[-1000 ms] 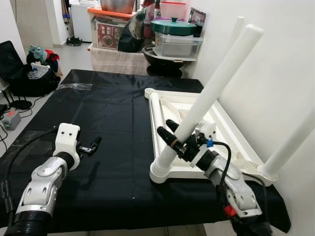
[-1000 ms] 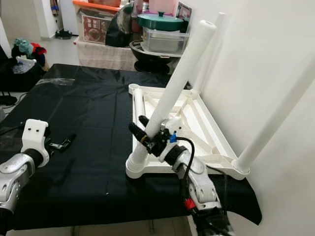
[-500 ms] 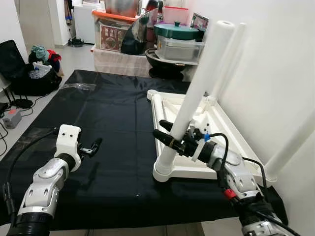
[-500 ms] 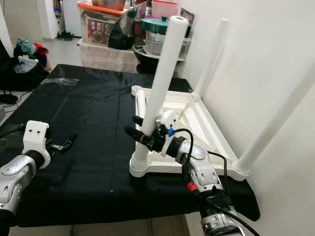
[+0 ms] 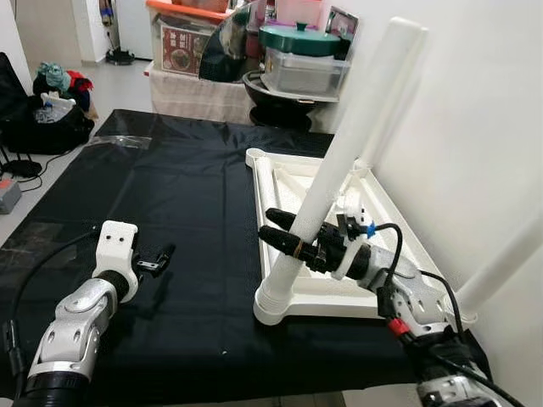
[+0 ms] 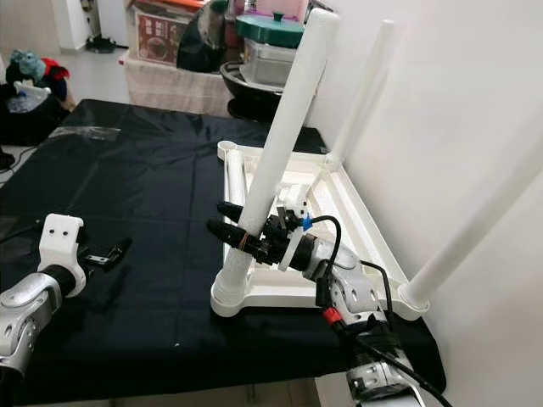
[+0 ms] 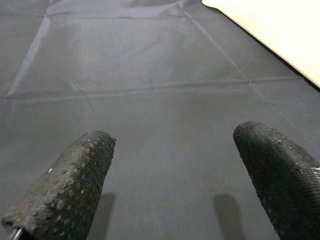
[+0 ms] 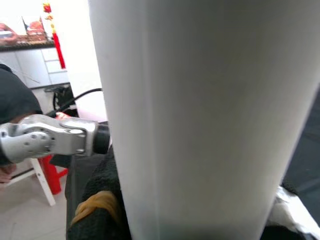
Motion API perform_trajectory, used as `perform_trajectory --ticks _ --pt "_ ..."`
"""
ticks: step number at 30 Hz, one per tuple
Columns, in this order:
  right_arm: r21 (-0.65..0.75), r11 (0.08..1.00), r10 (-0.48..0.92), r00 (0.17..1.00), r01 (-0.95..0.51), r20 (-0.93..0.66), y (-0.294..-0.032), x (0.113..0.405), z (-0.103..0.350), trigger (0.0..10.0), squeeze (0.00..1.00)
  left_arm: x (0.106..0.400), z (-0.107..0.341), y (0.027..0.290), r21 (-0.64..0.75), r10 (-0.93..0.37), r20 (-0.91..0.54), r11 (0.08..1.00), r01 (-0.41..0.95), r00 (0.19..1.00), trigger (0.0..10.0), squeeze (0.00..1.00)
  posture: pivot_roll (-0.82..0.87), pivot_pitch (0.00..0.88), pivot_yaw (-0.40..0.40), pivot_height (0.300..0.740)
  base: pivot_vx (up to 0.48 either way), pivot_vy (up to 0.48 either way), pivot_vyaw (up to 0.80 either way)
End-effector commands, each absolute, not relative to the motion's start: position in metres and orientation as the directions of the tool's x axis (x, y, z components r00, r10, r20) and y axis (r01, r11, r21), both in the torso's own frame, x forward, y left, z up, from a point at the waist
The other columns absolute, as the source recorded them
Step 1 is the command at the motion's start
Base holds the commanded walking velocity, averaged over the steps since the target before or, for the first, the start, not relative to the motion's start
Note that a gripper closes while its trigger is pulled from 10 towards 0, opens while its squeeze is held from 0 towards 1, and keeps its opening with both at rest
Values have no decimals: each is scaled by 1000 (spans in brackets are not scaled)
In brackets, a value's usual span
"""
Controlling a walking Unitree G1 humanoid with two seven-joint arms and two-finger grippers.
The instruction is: Building children table
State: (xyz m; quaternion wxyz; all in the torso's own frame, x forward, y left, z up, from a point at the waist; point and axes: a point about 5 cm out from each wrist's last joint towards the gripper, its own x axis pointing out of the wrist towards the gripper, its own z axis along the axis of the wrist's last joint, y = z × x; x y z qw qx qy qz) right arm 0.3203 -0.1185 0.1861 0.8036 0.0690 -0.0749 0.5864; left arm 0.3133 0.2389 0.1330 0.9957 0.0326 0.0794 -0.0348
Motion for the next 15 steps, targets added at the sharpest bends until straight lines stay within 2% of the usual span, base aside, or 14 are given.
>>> perform_trajectory --ticks 1,4,6,9,11,13,15 --pt "111 237 957 252 -965 142 -114 313 163 0 0 312 129 237 36 -75 -179 996 83 981 10000 0 168 0 -166 740 0 0 0" --pt "113 204 964 219 -972 148 -114 310 163 0 0 313 129 236 33 -80 -182 996 88 980 10000 0 175 0 -172 740 0 0 0" --pt "119 149 975 166 -982 148 -113 306 162 0 0 312 129 236 28 -82 -185 996 89 979 10000 0 179 0 -174 740 0 0 0" --pt "119 149 975 166 -982 148 -113 306 162 0 0 312 129 236 28 -82 -185 996 89 979 10000 0 179 0 -174 740 0 0 0" --pt "124 56 988 73 -991 134 -111 300 163 0 0 310 127 236 18 -87 -192 996 92 977 10000 0 187 0 -180 740 0 0 0" --pt "124 56 988 73 -991 134 -111 300 163 0 0 310 127 236 18 -87 -192 996 92 977 10000 0 187 0 -180 740 0 0 0" --pt "119 -21 993 -7 -993 115 -110 296 163 0 0 309 127 236 12 -93 -197 995 97 976 10000 0 192 0 -184 740 0 0 0"
